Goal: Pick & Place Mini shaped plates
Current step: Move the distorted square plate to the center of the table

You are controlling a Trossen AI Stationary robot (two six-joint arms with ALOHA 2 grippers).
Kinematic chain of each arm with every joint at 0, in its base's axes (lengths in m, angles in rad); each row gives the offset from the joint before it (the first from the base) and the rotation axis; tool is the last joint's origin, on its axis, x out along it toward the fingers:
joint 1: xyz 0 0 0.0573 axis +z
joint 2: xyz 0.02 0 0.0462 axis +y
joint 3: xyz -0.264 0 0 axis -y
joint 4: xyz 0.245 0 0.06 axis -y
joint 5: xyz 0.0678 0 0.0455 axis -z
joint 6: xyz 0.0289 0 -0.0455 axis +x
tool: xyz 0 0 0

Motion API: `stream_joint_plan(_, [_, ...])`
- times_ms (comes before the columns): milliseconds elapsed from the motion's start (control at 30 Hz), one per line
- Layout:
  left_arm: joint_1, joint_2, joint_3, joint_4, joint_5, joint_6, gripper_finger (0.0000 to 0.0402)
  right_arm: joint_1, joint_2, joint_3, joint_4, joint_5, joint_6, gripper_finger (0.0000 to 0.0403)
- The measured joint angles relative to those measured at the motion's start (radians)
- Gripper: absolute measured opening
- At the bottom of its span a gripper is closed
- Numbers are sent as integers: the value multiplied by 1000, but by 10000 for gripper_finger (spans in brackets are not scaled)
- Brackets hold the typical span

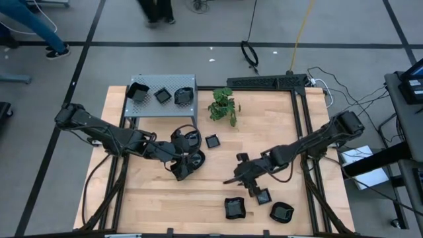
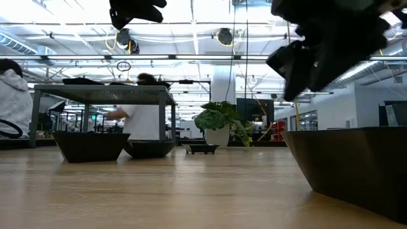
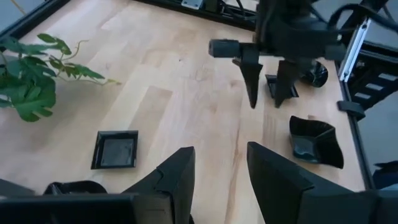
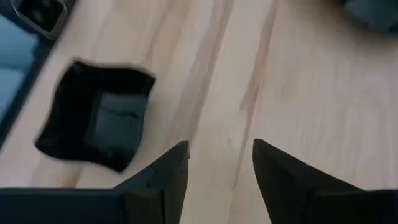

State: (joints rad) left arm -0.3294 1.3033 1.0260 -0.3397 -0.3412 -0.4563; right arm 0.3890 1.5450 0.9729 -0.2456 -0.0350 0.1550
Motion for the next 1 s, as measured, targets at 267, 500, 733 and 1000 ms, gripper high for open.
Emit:
stream_joint_plan(267, [-6, 0, 0, -2, 2, -59, 150, 63, 156, 3, 249, -123, 68, 187])
stream_joint_plan(500, [-34, 0, 0, -3, 3, -70, 150, 74, 269, 0, 329, -123, 92, 184])
stream_joint_plan(733, [-58, 0, 0, -4, 3, -69, 150, 74, 304, 1, 370, -177, 119, 167])
stream_joint_plan(1000, [-66, 0, 0, -3, 2, -69, 150, 58, 304, 1, 375, -181, 96, 43])
